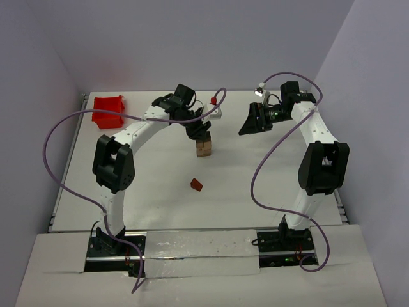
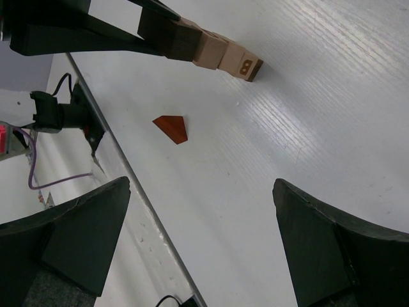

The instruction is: Build the wood block tower

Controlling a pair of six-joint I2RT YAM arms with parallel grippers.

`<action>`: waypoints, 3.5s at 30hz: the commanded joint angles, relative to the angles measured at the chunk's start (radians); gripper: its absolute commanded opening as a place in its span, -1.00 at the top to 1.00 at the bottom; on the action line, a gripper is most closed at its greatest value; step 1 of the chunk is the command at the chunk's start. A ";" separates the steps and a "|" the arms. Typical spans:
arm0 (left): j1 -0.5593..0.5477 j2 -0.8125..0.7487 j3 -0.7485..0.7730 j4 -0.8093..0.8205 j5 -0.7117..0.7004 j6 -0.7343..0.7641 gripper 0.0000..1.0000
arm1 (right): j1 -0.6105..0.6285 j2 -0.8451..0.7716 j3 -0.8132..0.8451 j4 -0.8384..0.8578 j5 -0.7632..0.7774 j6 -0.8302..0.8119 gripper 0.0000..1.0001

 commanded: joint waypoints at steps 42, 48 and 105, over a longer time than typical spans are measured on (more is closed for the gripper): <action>0.006 -0.349 -0.062 0.054 0.008 -0.078 -0.98 | 0.011 -0.020 0.039 -0.030 0.045 -0.101 -0.99; 0.002 -0.534 -0.260 -0.109 0.028 0.091 -0.99 | 0.011 -0.068 -0.001 -0.044 0.124 -0.195 -0.99; -0.264 -0.208 -0.581 0.091 -0.226 0.220 -0.01 | -0.117 -0.121 -0.145 -0.059 0.173 -0.193 -0.99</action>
